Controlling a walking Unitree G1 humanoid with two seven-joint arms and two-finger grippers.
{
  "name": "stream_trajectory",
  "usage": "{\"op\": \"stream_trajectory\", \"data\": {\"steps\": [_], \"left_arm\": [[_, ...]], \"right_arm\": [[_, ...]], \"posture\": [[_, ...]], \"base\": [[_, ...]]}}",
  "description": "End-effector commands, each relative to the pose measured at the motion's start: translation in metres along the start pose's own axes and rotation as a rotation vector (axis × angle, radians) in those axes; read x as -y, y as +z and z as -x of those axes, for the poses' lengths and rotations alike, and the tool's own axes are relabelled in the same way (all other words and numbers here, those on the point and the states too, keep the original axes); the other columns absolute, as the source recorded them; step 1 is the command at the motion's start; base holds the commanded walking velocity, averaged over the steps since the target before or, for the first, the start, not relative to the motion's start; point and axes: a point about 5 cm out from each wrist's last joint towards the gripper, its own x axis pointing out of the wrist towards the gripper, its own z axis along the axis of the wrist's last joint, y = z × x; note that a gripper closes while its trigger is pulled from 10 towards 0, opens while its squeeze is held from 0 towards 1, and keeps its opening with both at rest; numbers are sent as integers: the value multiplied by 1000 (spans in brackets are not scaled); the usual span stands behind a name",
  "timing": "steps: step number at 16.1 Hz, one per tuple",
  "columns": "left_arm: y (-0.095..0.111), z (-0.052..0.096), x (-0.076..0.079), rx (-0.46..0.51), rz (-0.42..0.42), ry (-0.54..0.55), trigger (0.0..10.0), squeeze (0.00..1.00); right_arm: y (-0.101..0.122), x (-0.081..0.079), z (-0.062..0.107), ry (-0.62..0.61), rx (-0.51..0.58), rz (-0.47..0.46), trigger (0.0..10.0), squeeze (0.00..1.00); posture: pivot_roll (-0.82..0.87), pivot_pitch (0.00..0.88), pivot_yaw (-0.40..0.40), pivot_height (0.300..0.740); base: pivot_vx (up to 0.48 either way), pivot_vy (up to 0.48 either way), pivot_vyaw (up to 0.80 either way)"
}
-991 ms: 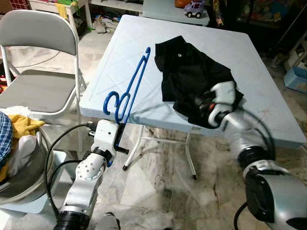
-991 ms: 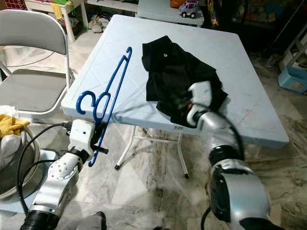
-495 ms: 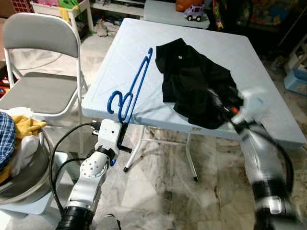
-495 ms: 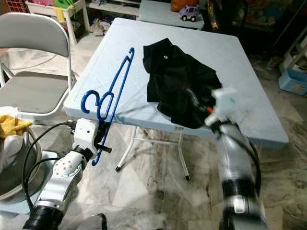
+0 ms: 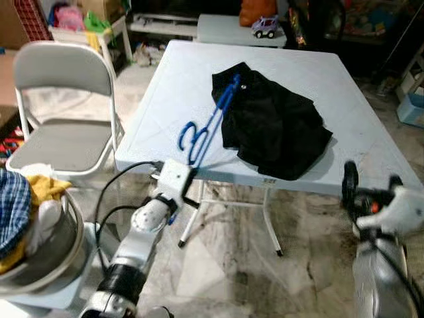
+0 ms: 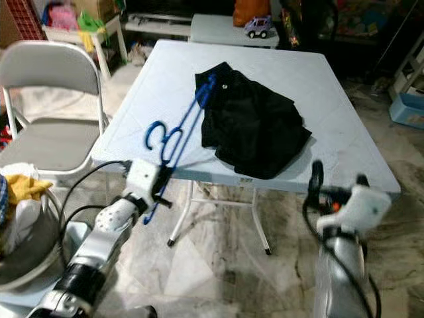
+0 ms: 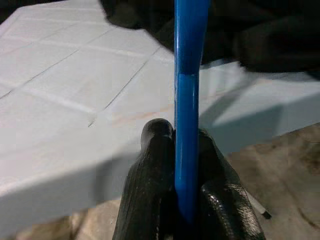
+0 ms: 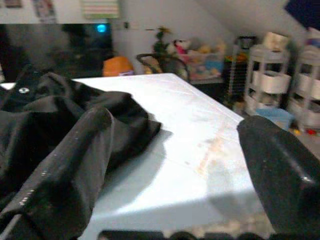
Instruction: Hang hanger
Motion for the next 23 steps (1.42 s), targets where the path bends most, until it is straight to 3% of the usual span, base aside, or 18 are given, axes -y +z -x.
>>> {"op": "stream_trajectory", "data": {"steps": [1, 3, 6, 8, 10, 13, 15, 16, 17, 20, 23], "left_arm": [[1, -4, 5, -7, -4, -49, 10000, 0], [7, -9, 10, 14, -76, -84, 10000, 0], [3, -17, 21, -8, -34, -158, 10000, 0], [0, -20, 23, -47, -57, -176, 10000, 0], [-11, -14, 10, -104, -44, -186, 10000, 0], [-26, 0, 2, -108, -66, -212, 10000, 0], [-23, 4, 6, -45, -68, -210, 10000, 0], [-21, 4, 10, -20, -85, -209, 10000, 0], [-19, 4, 12, 3, -79, -211, 10000, 0], [-18, 4, 12, 23, -60, -203, 10000, 0], [-15, 4, 19, 37, -10, -274, 10000, 0]], "right_arm": [[9, 3, 4, -39, 30, 8, 10000, 1000], [11, 5, 15, -73, 23, 22, 10000, 1000], [17, 5, 30, -110, 14, 34, 10000, 1000], [20, -1, 46, -96, -10, 42, 10000, 1000], [23, -13, 55, -52, -19, 60, 10000, 1000], [23, -16, 55, -71, -20, 60, 10000, 1000], [25, -20, 52, -80, -5, 78, 10000, 1000], [24, -20, 51, -103, -12, 60, 10000, 882], [24, -21, 51, -96, -18, 60, 10000, 0], [22, -18, 52, -89, -45, 83, 10000, 0], [21, -16, 52, -90, -54, 91, 10000, 0]], "posture": [[78, 6, -9, 740], [31, 0, 33, 740], [-28, 0, 78, 740], [-42, 0, 71, 740], [-28, 0, 36, 740], [-3, 0, 7, 740], [-1, 0, -11, 740], [-7, 0, -16, 740], [-9, 0, -23, 740], [-9, 0, -36, 740], [-6, 0, -37, 740]], "base": [[0, 0, 0], [0, 0, 0], [0, 0, 0], [0, 0, 0], [0, 0, 0], [0, 0, 0], [0, 0, 0], [0, 0, 0], [0, 0, 0], [0, 0, -169], [0, 0, -800]]}}
